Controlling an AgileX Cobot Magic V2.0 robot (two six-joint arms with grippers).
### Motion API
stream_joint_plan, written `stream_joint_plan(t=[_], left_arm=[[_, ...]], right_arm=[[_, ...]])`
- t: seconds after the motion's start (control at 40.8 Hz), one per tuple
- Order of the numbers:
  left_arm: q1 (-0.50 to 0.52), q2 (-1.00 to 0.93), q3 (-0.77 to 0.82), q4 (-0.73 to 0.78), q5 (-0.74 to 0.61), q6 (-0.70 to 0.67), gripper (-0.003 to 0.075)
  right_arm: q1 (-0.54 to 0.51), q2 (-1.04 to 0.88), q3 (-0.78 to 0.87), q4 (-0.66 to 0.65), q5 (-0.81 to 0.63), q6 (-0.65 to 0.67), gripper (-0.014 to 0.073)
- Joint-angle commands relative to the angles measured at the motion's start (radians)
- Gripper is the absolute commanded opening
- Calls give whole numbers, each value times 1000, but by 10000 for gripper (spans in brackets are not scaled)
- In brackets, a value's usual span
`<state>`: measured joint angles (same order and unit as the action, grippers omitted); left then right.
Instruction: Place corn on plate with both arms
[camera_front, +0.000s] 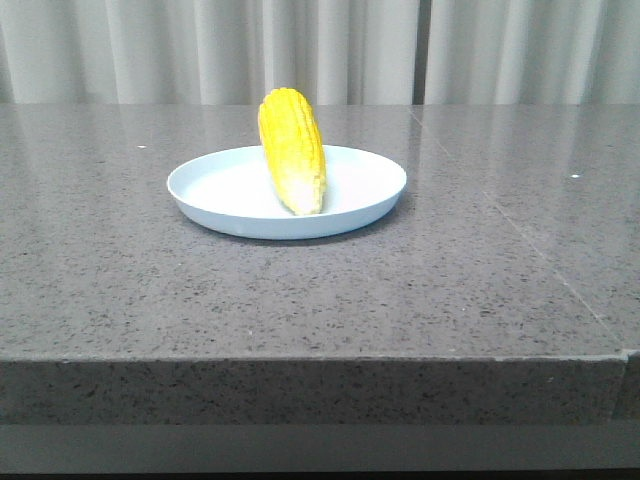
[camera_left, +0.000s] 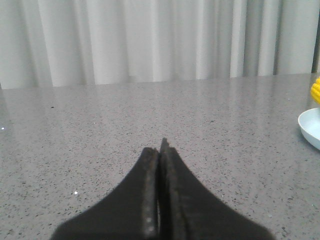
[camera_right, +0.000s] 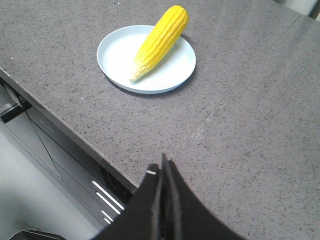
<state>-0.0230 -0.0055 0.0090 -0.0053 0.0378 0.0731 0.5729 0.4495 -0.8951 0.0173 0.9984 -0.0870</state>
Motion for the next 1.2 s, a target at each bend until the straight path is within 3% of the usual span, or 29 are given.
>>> stream_joint_plan(t=[0.0,0.735,0.833,0.98,1.176], left_arm=[[-7,-18,23,-6,-82,2,-20],[-7,-18,23,-6,-82,2,-20],[-7,-18,23,-6,-82,2,-20],[-7,-18,23,-6,-82,2,-20],[-7,-18,23,-6,-82,2,-20]], right_arm=[[-3,7,-22,-6,-69,-9,-69],[-29,-13,9,-6,-96,-9,-69],[-136,-75,114,17,-225,-9,-69],[-299,-199,345,51,-580,-9,-69],[-467,-344,660,58,-920,-9,-69]])
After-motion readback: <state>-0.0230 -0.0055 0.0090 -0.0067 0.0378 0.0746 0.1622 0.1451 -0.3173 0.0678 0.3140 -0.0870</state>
